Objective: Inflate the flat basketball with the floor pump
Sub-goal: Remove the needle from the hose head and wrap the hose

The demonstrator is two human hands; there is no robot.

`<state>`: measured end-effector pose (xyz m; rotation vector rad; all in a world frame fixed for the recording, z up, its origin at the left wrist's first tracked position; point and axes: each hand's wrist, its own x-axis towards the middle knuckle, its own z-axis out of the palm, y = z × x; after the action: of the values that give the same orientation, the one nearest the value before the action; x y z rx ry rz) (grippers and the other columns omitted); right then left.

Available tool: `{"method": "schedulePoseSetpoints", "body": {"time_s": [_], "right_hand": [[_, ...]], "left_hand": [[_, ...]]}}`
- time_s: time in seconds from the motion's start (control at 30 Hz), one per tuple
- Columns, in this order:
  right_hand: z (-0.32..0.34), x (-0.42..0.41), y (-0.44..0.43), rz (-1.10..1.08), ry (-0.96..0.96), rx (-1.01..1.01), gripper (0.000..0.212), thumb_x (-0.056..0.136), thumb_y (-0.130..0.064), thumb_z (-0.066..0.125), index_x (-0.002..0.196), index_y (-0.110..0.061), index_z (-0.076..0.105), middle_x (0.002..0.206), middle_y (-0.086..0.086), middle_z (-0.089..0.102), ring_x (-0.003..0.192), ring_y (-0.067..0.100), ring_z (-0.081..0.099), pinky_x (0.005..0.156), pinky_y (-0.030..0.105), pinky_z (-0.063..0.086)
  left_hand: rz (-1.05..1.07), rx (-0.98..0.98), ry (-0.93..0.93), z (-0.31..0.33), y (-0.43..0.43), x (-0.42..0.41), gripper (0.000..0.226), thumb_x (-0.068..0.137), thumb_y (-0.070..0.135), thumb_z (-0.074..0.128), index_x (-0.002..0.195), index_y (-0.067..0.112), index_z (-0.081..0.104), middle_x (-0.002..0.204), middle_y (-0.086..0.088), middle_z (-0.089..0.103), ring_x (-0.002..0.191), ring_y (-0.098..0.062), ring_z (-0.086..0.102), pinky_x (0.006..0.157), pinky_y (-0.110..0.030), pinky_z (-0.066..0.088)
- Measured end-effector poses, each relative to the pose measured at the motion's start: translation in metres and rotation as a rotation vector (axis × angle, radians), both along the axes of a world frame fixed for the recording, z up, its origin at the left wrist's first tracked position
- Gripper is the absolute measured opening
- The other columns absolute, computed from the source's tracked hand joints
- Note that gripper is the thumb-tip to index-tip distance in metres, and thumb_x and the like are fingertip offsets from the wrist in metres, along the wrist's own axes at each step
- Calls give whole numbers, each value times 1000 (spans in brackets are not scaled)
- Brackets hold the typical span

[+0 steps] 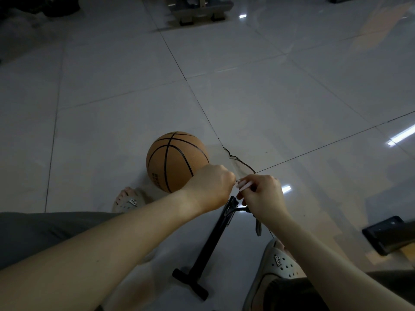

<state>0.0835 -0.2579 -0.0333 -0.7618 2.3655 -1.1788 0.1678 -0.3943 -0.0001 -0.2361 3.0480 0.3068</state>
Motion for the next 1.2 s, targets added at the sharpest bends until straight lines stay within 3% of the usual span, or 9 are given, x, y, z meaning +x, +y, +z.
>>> {"method": "schedulePoseSetpoints", "body": {"time_s": [0.13,0.3,0.4,0.47,0.53,0.7,0.8,1.0,1.2], "right_hand": [[3,3,-1,-5,-1,8,31,77,4,51,74,-20,71,61,-4,69,51,11,65,51,36,58],[4,6,-1,32,19,21,31,76,3,50,73,-22,68,60,-5,67,50,13,64,50,35,57],[5,6,-1,-40,-81,-9,33,78,6,47,74,-16,70,61,-4,69,51,14,66,43,30,53],[7,4,0,-88,-169,-50,33,82,8,46,80,-13,71,65,-1,71,54,15,69,44,25,51],[9,1,1,-105,-233,-106,28,87,6,48,89,-10,71,67,3,72,57,18,70,50,32,57],[12,0,5,-54,-336,-194,10,97,-7,53,95,-8,62,72,9,73,63,28,70,52,38,58],[15,-1,7,-35,-374,-264,8,98,-5,55,93,-1,61,71,15,71,62,38,67,56,41,57],[11,-4,10,-1,-427,-295,10,98,-6,56,93,-1,63,73,16,72,59,29,63,53,36,54],[8,-9,12,43,-574,-330,15,99,-6,52,94,1,64,75,18,68,64,31,58,64,45,51]], "left_hand": [[-64,-24,14,1,1,2,30,104,19,46,74,20,44,67,4,41,56,-13,42,47,-23,18],[66,246,85,0,4,1,48,104,23,48,57,23,37,55,3,39,49,-10,38,46,-24,19],[123,368,112,0,3,1,47,100,21,55,54,18,49,50,1,43,43,-11,37,44,-22,21],[168,442,103,-1,3,0,42,100,22,57,58,19,56,51,2,47,44,-11,39,46,-21,25],[207,485,90,-3,4,0,38,101,25,58,62,24,58,53,7,49,44,-7,42,48,-16,29],[338,705,98,-4,0,-1,19,100,28,62,94,15,75,67,4,68,50,-5,63,47,-15,46],[358,775,80,-3,-1,-1,16,100,28,62,95,17,73,72,-1,71,54,-12,68,48,-21,52],[355,808,22,-5,0,-3,17,103,22,57,102,13,72,85,-4,71,65,-15,71,52,-23,56],[368,868,-3,-6,0,-5,20,104,13,52,105,11,71,91,-6,68,74,-19,71,57,-27,60]]}}
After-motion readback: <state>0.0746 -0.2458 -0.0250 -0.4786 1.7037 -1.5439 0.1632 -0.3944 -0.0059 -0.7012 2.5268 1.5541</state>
